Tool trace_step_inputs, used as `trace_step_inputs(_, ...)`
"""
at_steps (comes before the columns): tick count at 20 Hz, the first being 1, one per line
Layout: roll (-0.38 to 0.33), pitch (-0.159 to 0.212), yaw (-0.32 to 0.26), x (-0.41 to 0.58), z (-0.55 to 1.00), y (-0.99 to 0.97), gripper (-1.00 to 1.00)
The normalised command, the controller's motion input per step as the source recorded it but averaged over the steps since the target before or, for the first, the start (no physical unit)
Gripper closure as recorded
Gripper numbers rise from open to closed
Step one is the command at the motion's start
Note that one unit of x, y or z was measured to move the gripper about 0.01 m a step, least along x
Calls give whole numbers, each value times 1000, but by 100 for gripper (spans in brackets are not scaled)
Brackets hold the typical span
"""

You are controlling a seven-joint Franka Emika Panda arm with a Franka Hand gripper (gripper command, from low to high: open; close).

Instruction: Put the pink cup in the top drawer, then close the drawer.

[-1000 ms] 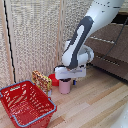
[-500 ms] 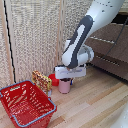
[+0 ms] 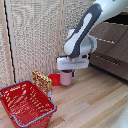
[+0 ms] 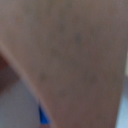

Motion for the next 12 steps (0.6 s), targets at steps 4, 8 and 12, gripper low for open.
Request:
trace_step_inputs(4,-41,99,-1,289,895,-47,100)
trace_step_inputs(8,-41,134,-5,284,862,-26,100)
trace_step_inputs(12,-49,138,-19,355,829,-1,100)
